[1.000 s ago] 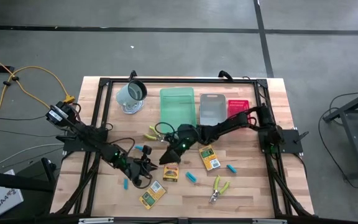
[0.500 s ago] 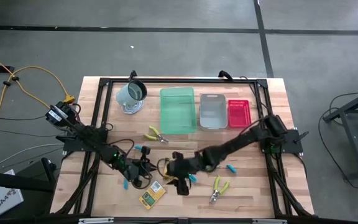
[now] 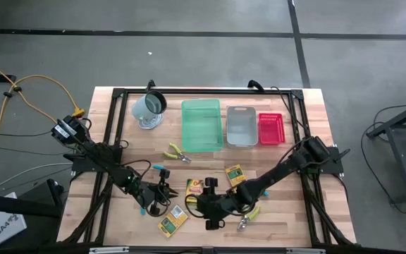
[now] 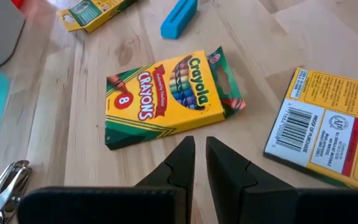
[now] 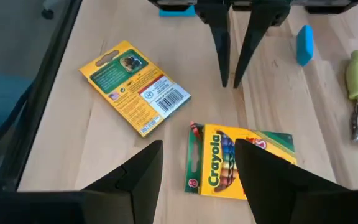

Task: Pick & Place School Supplies
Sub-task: Put the top left yellow crayon box into the green bin

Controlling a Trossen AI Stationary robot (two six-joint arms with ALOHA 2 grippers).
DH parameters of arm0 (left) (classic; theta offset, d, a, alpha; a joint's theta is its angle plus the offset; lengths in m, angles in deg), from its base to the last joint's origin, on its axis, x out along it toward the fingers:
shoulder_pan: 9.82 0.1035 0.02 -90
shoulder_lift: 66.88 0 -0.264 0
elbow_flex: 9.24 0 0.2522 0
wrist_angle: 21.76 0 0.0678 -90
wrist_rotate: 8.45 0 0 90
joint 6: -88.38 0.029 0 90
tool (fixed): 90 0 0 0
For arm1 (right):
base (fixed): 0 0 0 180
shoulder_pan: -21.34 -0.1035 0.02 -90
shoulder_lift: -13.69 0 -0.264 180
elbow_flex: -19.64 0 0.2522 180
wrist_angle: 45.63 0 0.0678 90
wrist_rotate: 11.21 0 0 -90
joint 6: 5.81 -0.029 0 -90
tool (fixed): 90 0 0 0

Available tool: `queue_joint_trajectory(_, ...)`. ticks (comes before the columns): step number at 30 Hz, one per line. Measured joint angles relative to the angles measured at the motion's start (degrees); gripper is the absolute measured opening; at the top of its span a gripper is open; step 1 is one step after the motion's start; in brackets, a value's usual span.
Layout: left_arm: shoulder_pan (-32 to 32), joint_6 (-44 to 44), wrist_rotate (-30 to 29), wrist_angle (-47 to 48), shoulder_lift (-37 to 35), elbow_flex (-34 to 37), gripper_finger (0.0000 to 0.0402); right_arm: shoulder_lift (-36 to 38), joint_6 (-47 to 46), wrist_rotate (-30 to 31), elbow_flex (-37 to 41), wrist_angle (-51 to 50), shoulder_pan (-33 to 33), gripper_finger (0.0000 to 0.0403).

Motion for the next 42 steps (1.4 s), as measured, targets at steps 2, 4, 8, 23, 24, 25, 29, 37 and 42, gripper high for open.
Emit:
queue_joint_trajectory(2, -0.02, -0.07, 0.0, -0.12, 0.0, 0.0, 0.0036, -1.3, -0.52, -0.27, 0.07, -0.55, -0.17, 0.0183)
queue_joint_trajectory(4, -0.01, -0.09, 0.0, -0.31, 0.0, 0.0, 0.0036, -2.83, -0.57, -0.94, 0.17, -0.15, -0.24, 0.0172)
queue_joint_trajectory(8, 0.0, -0.09, 0.02, -0.57, 0.0, 0.0, 0.0036, -4.02, -0.59, -3.02, 0.15, 0.15, -0.24, 0.0148)
queue_joint_trajectory(23, 0.0, -0.04, 0.07, -1.13, 0.0, 0.0, 0.0036, -7.83, 0.99, -5.14, 0.05, 2.35, -1.04, 0.0106)
queue_joint_trajectory(24, 0.0, -0.13, 0.07, -1.12, 0.0, -0.02, 0.0036, -7.96, 0.96, -4.81, 0.16, 2.45, -0.95, 0.0106)
queue_joint_trajectory(25, 0.02, -0.26, 0.07, -1.1, 0.0, -0.02, 0.0036, -8.36, 0.81, -4.89, 0.05, 3.14, -0.73, 0.0106)
queue_joint_trajectory(29, 0.0, -0.35, 0.11, -1.38, 0.0, -0.02, 0.0036, -8.57, 1.07, -3.71, 0.13, 2.73, -0.44, 0.0106)
queue_joint_trajectory(37, 0.0, -0.22, 0.09, -1.5, 0.0, -0.02, 0.0036, -8.57, 2.08, -3.38, 0.08, 2.53, -0.07, 0.0105)
queue_joint_trajectory(42, 0.0, -0.26, 0.09, -1.49, 0.0, -0.02, 0.0036, -9.04, 2.08, -3.16, 0.06, 2.66, -0.04, 0.0105)
